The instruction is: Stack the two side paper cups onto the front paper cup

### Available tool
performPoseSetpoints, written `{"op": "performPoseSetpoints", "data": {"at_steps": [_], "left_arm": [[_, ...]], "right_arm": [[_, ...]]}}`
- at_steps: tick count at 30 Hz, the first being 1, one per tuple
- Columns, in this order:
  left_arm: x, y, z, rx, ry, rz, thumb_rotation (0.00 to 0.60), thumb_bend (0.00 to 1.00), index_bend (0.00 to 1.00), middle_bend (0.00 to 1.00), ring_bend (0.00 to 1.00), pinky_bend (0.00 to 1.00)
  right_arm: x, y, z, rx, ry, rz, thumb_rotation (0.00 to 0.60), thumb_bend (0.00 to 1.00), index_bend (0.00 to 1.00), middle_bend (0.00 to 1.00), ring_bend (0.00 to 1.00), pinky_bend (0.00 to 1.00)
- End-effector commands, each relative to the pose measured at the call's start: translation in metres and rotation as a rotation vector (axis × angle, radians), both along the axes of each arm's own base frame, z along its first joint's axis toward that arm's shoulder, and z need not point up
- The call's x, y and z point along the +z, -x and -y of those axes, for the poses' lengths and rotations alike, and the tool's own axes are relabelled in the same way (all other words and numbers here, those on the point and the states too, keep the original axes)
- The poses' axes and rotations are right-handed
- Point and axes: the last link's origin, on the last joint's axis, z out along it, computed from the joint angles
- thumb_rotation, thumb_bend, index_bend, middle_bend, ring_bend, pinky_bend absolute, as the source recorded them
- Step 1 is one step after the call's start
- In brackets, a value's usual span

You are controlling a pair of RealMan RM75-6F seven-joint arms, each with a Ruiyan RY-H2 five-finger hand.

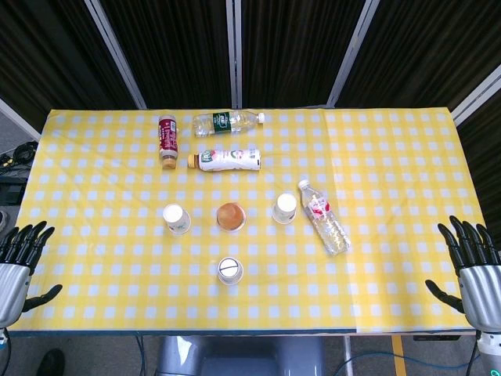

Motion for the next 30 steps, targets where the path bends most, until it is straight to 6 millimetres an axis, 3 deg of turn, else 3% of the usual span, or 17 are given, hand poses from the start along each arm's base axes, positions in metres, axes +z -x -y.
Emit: {"op": "performPoseSetpoints", "data": {"at_steps": [1,9,14,17,20,25,30], "left_arm": [[0.000,0.000,0.000,0.001,-0.001,0.000,0.600,0.00,0.00,0.00,0.00,0.00],[0.001,0.002,0.001,0.008,-0.005,0.002,0.600,0.00,0.00,0.00,0.00,0.00],[0.001,0.001,-0.001,0.008,-0.006,0.001,0.600,0.00,0.00,0.00,0.00,0.00],[0.001,0.002,-0.004,0.014,-0.009,-0.003,0.600,0.00,0.00,0.00,0.00,0.00],[0.001,0.003,-0.007,0.023,-0.020,-0.018,0.600,0.00,0.00,0.00,0.00,0.00],[-0.002,0.005,-0.011,0.043,-0.014,-0.026,0.600,0.00,0.00,0.00,0.00,0.00],[-0.004,0.008,-0.015,0.064,-0.006,-0.032,0.600,0.00,0.00,0.00,0.00,0.00]], "right_arm": [[0.000,0.000,0.000,-0.001,-0.002,0.000,0.600,0.00,0.08,0.00,0.00,0.00],[-0.004,0.000,0.001,-0.001,-0.020,-0.003,0.600,0.00,0.08,0.00,0.00,0.00],[-0.009,0.000,0.017,-0.021,-0.056,0.026,0.600,0.00,0.06,0.00,0.00,0.00],[-0.016,-0.007,0.038,-0.005,-0.141,0.035,0.600,0.00,0.05,0.00,0.00,0.00],[-0.026,-0.028,0.070,0.059,-0.240,0.013,0.600,0.00,0.06,0.00,0.00,0.01],[-0.051,-0.071,0.119,0.152,-0.405,0.007,0.600,0.01,0.10,0.06,0.00,0.15],[-0.080,-0.111,0.161,0.165,-0.539,0.034,0.600,0.10,0.15,0.16,0.06,0.27]]}}
